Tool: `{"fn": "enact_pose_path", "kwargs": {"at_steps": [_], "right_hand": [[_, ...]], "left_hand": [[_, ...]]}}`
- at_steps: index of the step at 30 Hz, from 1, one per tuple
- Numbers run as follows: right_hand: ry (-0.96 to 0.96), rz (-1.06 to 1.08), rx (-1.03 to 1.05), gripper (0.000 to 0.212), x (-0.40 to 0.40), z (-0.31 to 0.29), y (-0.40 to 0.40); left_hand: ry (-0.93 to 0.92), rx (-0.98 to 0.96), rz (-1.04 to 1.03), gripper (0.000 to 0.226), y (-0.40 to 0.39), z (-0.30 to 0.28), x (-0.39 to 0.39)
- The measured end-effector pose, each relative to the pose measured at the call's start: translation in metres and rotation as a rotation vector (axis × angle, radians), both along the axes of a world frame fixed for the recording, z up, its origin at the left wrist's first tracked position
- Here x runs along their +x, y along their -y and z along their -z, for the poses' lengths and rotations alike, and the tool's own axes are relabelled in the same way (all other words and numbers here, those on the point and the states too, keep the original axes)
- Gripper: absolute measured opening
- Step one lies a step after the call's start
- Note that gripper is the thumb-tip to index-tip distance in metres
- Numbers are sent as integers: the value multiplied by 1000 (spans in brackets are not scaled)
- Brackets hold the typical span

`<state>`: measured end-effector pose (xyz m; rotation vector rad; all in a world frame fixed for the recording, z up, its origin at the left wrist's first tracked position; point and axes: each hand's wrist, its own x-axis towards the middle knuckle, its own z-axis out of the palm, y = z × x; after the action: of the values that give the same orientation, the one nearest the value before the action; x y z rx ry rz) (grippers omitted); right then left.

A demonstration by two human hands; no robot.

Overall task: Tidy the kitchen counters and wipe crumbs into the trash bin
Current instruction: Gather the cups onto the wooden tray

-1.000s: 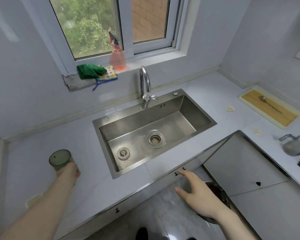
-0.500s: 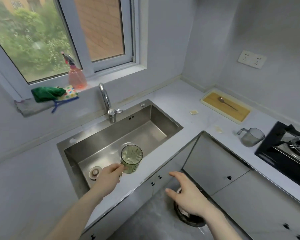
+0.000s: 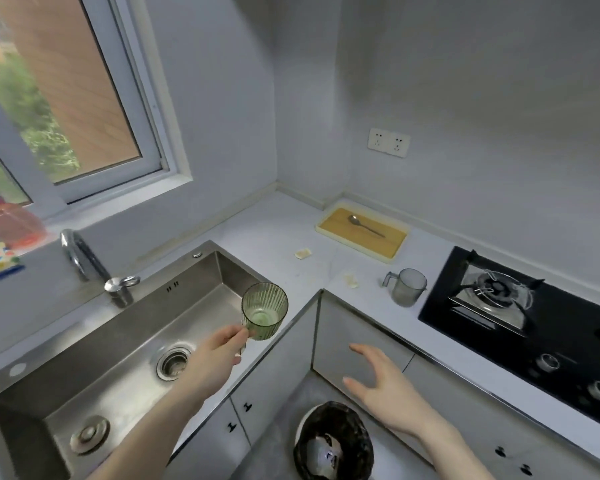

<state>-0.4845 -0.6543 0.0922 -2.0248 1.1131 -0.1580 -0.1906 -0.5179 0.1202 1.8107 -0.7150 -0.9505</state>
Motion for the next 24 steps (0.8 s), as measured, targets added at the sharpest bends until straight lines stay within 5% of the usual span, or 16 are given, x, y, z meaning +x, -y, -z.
{"fn": "enact_pose_path", "kwargs": {"at_steps": [12,24], "right_hand": [[-10,174,-44,64,-56,11,106],[-95,456,139,75,-15,66,245]], "left_hand": [[-34,124,176,22,152,14,-33],[-76,309,452,25,343,80,-29]]}}
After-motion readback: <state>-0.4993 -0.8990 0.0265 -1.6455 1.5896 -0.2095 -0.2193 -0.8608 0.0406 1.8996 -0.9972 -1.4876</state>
